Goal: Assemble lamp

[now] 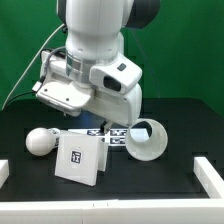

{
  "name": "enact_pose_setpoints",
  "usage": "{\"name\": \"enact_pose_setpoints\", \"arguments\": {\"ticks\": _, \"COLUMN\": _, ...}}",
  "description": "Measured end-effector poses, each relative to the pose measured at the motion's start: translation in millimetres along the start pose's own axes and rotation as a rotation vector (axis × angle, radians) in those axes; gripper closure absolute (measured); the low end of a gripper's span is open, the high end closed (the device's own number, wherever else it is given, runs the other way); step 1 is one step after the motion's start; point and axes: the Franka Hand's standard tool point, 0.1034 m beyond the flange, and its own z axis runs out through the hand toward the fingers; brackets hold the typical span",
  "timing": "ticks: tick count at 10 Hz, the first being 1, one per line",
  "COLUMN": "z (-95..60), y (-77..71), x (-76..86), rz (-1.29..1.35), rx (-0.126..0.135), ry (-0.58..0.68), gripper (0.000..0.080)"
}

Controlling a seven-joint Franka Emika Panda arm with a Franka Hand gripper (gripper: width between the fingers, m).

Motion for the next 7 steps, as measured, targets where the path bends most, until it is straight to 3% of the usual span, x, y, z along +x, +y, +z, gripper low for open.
{"name": "enact_pose_setpoints", "arguments": {"ticks": 1, "z": -8.0, "y": 4.4, "x": -3.5, "rz": -0.008, "rx": 0.013, "ry": 0.047, "gripper": 0.0101}}
{"name": "enact_pose_setpoints", "arguments": {"ticks": 2, "z": -12.2, "y": 3.1, "x": -0.8, "rz": -0.013, "rx": 0.044, "ry": 0.098, "gripper": 0.0101}}
{"name": "enact_pose_setpoints", "arguments": {"ticks": 7, "z": -9.4, "y": 0.2, "x": 1.2, "rz": -0.012, "rx": 0.057, "ry": 0.121, "gripper": 0.0101}}
